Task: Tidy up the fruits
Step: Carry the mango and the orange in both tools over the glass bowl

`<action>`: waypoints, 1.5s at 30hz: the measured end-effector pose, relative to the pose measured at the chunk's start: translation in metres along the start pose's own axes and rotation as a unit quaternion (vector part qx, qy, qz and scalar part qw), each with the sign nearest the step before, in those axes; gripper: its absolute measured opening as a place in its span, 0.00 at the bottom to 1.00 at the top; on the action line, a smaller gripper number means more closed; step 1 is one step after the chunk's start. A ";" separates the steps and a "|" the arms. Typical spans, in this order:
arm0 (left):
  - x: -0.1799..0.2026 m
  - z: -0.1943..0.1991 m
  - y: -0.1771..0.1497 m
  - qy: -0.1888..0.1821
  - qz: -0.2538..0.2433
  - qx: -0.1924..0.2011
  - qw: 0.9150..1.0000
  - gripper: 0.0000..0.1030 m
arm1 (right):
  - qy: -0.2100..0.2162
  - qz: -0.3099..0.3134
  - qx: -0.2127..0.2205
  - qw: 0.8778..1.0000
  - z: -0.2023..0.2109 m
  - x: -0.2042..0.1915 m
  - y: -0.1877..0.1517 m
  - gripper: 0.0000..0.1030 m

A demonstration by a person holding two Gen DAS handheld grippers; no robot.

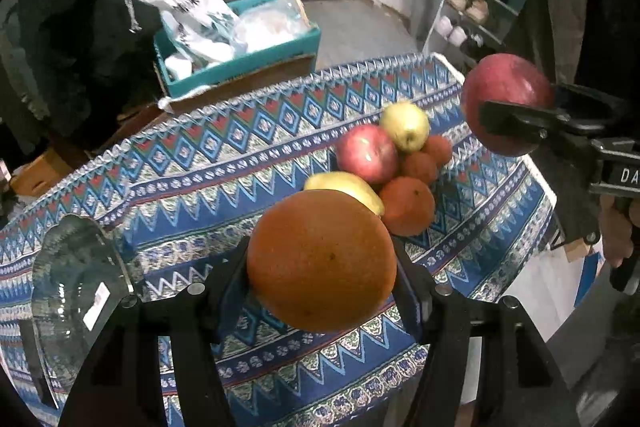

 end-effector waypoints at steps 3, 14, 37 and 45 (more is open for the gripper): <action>-0.007 0.016 0.006 0.000 0.006 0.016 1.000 0.64 | 0.004 0.010 0.017 1.000 0.011 -0.012 0.013 0.77; -0.040 0.062 0.016 0.001 0.031 0.055 0.998 0.64 | 0.022 0.034 0.054 0.998 0.031 -0.051 0.052 0.77; -0.139 0.110 0.014 0.022 0.102 0.103 0.989 0.64 | 0.093 0.085 0.057 0.990 -0.008 -0.164 0.125 0.77; -0.188 0.114 0.003 0.038 0.141 0.103 0.984 0.64 | 0.117 0.103 0.041 0.987 -0.038 -0.204 0.139 0.77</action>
Point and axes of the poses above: each gripper's, at about its wrist camera, not at the fingertips, and z roughly against the way its jaws point, x to its right, y to its top, the point moved 9 cm from there along -z, roughly the way its jaws point, and after that the axes turned 14 degrees about z, right-handed, at the moved point
